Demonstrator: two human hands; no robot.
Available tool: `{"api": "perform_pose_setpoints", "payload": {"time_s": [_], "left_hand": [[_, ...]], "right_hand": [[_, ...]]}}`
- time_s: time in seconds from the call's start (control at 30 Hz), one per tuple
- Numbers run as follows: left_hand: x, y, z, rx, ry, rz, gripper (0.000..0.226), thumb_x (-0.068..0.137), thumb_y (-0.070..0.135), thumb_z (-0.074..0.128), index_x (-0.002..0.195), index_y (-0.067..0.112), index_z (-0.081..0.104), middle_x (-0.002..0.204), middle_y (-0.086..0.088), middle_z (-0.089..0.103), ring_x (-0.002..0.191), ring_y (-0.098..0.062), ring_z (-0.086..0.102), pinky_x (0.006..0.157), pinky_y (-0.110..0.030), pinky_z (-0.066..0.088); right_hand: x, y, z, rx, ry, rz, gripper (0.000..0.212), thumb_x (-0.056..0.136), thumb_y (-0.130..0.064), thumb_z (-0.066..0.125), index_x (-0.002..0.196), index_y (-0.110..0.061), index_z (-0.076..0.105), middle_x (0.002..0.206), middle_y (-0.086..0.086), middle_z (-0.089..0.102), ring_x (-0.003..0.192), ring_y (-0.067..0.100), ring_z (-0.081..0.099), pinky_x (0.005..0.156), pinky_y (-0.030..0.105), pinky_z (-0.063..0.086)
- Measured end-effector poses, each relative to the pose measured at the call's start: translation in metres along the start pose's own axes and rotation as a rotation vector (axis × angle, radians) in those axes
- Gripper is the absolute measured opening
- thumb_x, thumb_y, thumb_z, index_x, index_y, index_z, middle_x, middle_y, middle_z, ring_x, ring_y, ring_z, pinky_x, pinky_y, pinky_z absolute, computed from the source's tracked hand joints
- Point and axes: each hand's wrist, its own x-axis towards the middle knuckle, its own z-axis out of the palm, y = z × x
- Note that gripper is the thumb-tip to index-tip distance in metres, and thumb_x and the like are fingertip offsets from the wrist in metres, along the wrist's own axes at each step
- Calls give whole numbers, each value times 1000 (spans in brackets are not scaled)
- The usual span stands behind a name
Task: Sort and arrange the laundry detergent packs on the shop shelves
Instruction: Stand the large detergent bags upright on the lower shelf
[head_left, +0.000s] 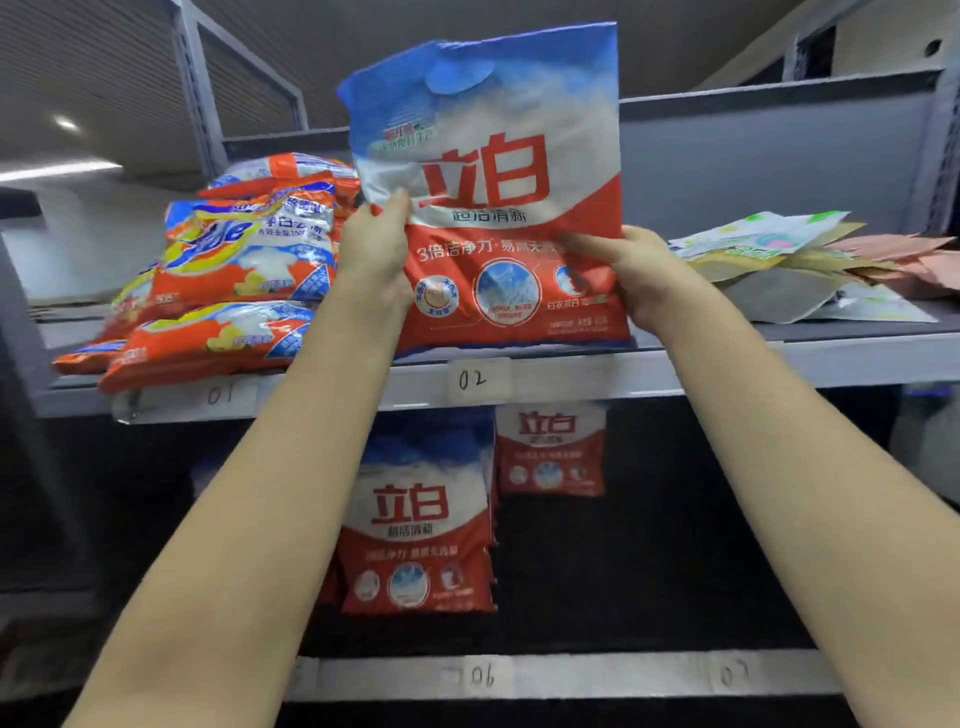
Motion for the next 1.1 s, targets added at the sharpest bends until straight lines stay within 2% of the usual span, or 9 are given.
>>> {"api": "perform_pose_setpoints", "payload": {"time_s": [0.07, 0.23, 0.33, 0.43, 0.63, 0.8, 0.97, 1.1], "left_hand": [[-25, 9, -9, -79, 0, 26, 18, 97, 12, 52, 79, 13, 56, 55, 2, 65, 51, -11, 64, 55, -27, 57], [-82, 11, -36, -145, -26, 39, 5, 96, 15, 55, 93, 16, 59, 73, -2, 71, 66, -17, 69, 66, -36, 60], [-116, -7, -51, -154, -14, 32, 9, 97, 14, 53, 92, 17, 59, 72, 1, 70, 62, -13, 69, 56, -28, 57], [-142, -39, -70, -118, -8, -4, 10, 98, 14, 51, 94, 17, 60, 69, 6, 72, 64, -10, 70, 56, -24, 54], [-182, -124, -103, 9, 49, -256, 9, 95, 21, 56, 91, 19, 63, 71, 3, 73, 65, -14, 70, 56, -27, 56], [-206, -190, -114, 137, 29, -413, 11, 96, 23, 55, 97, 17, 64, 74, 2, 73, 65, -16, 70, 55, -28, 55], [-203, -235, -110, 247, -5, -542, 18, 95, 28, 56, 100, 13, 63, 83, -8, 72, 71, -25, 70, 66, -37, 57], [-181, -262, -96, 250, 25, -643, 15, 92, 31, 59, 96, 17, 58, 85, -6, 69, 75, -23, 67, 63, -33, 54]], "right_hand": [[-25, -6, 1, 5, -37, -44, 14, 85, -15, 66, 98, -8, 62, 91, 10, 70, 70, 20, 69, 64, 32, 58], [-86, 4, -1, -24, -86, -55, 24, 84, -22, 67, 106, -12, 64, 99, 8, 73, 86, 25, 71, 75, 36, 59], [-118, 32, -3, -9, -97, -16, 30, 81, -20, 68, 110, -12, 63, 100, 8, 73, 89, 26, 71, 78, 38, 58], [-146, 71, -8, -28, -133, 68, 40, 74, -18, 72, 113, -14, 62, 103, 7, 73, 92, 26, 70, 81, 37, 57], [-190, 161, -27, -64, -128, 360, 48, 72, -9, 77, 116, -16, 58, 105, 7, 72, 94, 25, 70, 87, 44, 55], [-212, 224, -45, -29, -65, 593, 62, 62, -18, 81, 118, -14, 56, 103, 8, 72, 92, 25, 71, 83, 41, 56], [-208, 261, -66, -21, -5, 667, 48, 72, -7, 77, 115, -11, 57, 100, 8, 72, 87, 23, 71, 69, 30, 57], [-180, 283, -85, -54, 45, 684, 54, 68, -6, 80, 118, -6, 57, 103, 15, 70, 90, 29, 69, 77, 37, 57]]}}
